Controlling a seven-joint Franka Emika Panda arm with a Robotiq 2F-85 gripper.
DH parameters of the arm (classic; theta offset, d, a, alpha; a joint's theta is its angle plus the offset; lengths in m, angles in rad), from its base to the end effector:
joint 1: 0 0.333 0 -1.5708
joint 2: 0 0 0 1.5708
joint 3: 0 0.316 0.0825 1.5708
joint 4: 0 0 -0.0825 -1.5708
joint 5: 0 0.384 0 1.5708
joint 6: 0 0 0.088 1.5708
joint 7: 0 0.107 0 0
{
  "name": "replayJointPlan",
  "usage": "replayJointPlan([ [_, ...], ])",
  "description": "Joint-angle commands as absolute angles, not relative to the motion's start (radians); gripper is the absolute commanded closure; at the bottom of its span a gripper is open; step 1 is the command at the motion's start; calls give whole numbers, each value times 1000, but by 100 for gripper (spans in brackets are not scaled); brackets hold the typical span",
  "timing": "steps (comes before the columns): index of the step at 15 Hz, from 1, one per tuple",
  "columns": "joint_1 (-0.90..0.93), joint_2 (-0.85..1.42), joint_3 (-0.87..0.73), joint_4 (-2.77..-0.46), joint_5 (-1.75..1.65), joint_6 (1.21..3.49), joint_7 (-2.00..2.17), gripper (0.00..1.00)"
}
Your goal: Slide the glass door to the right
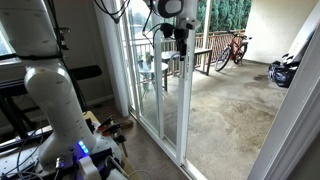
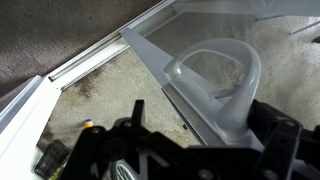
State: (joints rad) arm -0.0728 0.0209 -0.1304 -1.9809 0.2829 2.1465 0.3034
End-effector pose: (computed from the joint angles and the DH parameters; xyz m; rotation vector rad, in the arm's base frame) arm 0.5662 -0.1043 0.4701 -2.7353 0.9123 -0.1909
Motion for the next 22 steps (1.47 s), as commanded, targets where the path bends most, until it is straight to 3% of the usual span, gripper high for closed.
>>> replayJointPlan([
  [1,-151,45,-188,-1967,194,2106,253,0],
  [22,-442,300,-319,-1640,443,1897,-127,0],
])
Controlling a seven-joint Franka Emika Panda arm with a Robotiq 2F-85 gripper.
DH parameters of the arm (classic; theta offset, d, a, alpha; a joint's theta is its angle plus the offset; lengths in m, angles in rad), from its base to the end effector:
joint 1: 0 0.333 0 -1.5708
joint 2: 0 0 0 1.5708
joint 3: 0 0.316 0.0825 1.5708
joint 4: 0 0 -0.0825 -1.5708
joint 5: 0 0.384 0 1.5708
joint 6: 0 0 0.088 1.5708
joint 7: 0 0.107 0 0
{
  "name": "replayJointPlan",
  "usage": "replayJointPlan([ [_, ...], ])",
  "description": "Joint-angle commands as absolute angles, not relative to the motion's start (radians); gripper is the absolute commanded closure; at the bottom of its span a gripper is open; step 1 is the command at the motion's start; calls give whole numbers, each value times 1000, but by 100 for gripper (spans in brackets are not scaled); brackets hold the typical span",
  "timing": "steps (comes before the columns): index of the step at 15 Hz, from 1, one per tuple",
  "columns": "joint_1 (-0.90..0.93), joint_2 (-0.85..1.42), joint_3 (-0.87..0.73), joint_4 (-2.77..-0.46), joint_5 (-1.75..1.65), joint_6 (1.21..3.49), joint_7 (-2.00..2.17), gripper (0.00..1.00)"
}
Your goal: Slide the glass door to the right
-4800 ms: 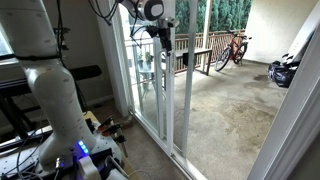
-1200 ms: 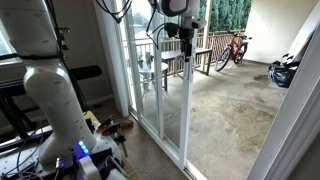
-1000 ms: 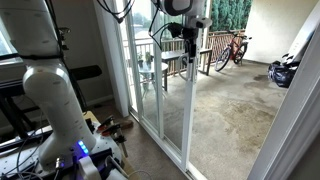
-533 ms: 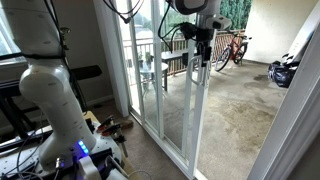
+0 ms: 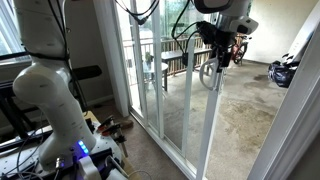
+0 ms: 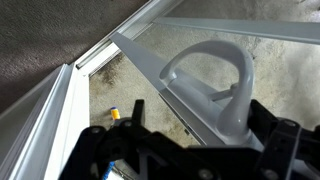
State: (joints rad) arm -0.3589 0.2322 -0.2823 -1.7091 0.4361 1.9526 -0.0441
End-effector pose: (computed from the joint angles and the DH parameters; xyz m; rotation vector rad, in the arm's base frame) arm 0.5301 -0.3445 0.4627 -2.6254 1.0317 -0.1954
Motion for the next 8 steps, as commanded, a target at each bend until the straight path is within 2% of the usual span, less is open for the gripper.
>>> replayJointPlan([
  [1,-462,315,-320,-1621,457,1881,-134,0],
  [8,-576,401,-328,-1513,487,1853,-180,0],
])
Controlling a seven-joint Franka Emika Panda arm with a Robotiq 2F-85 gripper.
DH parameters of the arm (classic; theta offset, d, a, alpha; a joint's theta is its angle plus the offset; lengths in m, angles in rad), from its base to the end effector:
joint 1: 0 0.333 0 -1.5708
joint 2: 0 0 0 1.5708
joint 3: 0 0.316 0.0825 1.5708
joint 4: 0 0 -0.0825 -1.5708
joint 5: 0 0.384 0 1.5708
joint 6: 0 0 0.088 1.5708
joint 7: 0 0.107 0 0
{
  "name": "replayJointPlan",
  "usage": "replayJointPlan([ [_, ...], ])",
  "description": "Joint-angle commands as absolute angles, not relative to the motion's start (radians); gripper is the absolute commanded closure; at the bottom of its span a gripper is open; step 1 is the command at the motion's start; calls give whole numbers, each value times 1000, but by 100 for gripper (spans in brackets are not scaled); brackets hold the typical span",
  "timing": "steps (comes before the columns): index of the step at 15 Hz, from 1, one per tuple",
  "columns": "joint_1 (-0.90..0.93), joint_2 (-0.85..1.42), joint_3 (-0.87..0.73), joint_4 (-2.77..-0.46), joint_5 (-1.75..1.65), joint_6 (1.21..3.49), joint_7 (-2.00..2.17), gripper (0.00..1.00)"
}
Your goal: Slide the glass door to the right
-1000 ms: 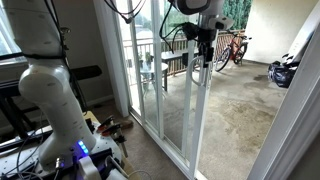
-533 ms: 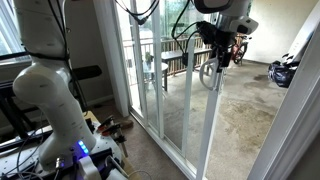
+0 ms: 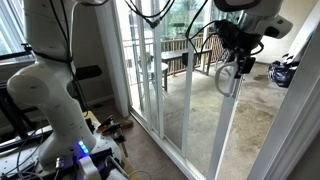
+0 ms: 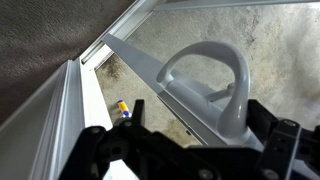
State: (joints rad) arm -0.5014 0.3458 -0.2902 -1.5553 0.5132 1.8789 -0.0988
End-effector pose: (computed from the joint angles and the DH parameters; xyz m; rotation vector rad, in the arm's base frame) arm 0.5073 -0.4278 0.4607 -2.5386 1.1275 -0.2316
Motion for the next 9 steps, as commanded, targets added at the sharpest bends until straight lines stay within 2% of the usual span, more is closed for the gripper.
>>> replayJointPlan([
  [1,-590,412,-328,-1500,487,1852,-183,0],
  [5,-643,436,-311,-1462,490,1851,-196,0],
  [9,-653,394,-315,-1526,407,1908,-228,0],
])
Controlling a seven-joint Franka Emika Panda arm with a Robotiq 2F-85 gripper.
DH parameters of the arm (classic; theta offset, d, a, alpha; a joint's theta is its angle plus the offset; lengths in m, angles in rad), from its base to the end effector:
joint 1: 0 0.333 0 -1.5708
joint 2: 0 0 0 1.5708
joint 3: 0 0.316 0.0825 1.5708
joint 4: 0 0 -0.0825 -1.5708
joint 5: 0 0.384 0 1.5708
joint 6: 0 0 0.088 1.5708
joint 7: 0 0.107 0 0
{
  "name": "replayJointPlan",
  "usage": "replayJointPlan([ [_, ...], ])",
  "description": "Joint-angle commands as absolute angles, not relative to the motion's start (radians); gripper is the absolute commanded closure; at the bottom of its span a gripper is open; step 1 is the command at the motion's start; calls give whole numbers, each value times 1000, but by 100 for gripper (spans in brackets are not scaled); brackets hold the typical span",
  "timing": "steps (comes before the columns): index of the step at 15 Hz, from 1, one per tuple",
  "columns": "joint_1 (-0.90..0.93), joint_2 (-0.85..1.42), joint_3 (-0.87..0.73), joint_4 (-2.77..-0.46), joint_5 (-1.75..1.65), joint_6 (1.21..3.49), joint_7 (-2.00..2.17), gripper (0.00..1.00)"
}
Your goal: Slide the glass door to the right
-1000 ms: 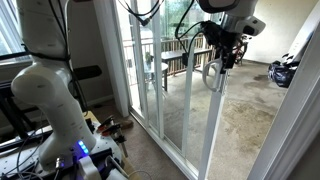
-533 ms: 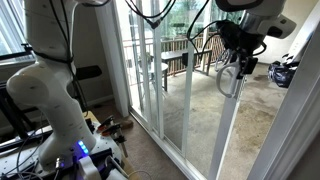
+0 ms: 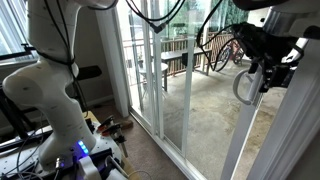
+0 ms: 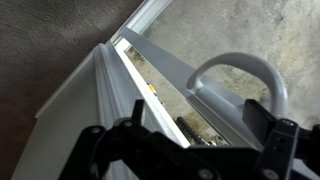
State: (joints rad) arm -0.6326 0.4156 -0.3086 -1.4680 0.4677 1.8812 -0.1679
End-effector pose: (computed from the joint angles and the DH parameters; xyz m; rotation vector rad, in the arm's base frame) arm 0.4542 -0.5110 0.4565 -2.5869 1.2296 -0.2700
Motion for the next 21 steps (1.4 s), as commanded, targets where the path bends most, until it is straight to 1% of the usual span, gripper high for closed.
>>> replayJointPlan([
  [1,-656,381,-316,-1554,384,1923,-231,0],
  [6,-619,264,-311,-1766,274,2007,-284,0],
  [16,-404,33,-313,-2152,69,2174,-234,0],
  [17,-388,19,-311,-2178,59,2179,-233,0],
  [18,-400,91,-324,-2084,101,2135,-254,0],
  [21,-389,84,-323,-2095,99,2137,-252,0],
])
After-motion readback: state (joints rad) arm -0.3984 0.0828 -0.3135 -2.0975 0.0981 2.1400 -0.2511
